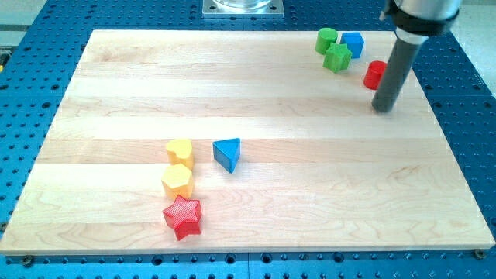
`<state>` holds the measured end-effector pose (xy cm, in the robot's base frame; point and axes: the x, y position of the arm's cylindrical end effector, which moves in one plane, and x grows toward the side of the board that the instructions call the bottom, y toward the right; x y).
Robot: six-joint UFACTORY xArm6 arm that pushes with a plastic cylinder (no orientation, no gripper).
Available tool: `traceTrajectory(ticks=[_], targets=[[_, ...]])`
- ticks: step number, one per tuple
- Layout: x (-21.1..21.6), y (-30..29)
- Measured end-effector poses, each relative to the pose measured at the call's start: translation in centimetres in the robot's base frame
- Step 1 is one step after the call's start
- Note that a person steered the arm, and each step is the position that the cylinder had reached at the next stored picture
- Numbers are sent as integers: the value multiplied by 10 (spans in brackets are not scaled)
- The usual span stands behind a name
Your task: Move the red circle into the blue cube
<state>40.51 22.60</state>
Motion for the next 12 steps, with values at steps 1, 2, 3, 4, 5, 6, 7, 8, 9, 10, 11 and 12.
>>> traceTrajectory(ticks=[1, 2, 3, 4, 5, 6, 7, 8, 9, 10, 11, 12], targets=[[-29, 20], [-71, 14], [-95, 5], [-95, 6], [-95, 7], [-98, 6], [-104, 5], [-99, 5], [-68, 3], [-19, -1], [30, -1], [100, -22]])
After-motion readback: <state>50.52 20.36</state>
